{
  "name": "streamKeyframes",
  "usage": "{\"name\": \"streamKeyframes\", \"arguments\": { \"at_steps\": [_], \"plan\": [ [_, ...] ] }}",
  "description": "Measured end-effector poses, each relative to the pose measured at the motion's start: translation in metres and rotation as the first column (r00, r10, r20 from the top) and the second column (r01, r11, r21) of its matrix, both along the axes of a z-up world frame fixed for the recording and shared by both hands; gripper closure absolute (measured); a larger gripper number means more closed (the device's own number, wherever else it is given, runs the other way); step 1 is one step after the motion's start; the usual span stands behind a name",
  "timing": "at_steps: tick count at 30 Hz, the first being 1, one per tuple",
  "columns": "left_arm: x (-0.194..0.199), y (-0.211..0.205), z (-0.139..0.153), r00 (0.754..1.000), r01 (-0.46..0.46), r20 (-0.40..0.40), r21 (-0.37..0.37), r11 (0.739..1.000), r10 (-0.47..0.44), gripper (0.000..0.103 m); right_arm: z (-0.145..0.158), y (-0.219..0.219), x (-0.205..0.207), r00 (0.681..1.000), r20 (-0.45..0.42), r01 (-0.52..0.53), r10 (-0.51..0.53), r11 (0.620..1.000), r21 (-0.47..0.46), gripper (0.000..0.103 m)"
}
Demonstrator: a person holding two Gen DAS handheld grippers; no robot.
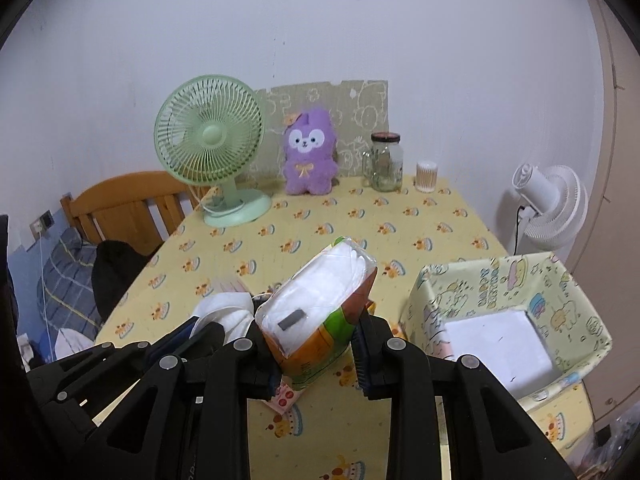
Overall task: Organize soft objects
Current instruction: 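Grasp the white-and-orange tissue pack with the right gripper while the left gripper grasps the white folded cloth, then lift and carry the tissue pack and white cloth over the patterned storage box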
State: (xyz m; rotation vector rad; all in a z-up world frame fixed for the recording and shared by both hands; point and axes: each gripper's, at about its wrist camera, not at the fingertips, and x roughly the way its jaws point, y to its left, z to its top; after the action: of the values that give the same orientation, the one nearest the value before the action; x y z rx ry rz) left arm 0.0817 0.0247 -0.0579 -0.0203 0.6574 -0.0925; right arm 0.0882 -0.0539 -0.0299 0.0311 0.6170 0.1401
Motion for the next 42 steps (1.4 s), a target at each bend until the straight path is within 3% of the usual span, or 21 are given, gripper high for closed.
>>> {"name": "streamKeyframes", "arguments": {
  "at_steps": [22, 42],
  "plan": [
    [-0.003, -0.054, 0.023, 0.998, 0.015, 0.066, 0.055, 0.998, -0.018, 0.099, 0.024, -0.052, -0.006, 0.998, 0.053, 0.035, -0.035, 0.999, 0.005, 0.072],
    [0.013, -0.132, 0.027, 0.986, 0.136, 0.092, 0.058, 0.989, -0.141, 0.099, 0.027, -0.131, -0.004, 0.986, 0.083, 0.143, -0.143, 0.990, 0.009, 0.072]
  ]
}}
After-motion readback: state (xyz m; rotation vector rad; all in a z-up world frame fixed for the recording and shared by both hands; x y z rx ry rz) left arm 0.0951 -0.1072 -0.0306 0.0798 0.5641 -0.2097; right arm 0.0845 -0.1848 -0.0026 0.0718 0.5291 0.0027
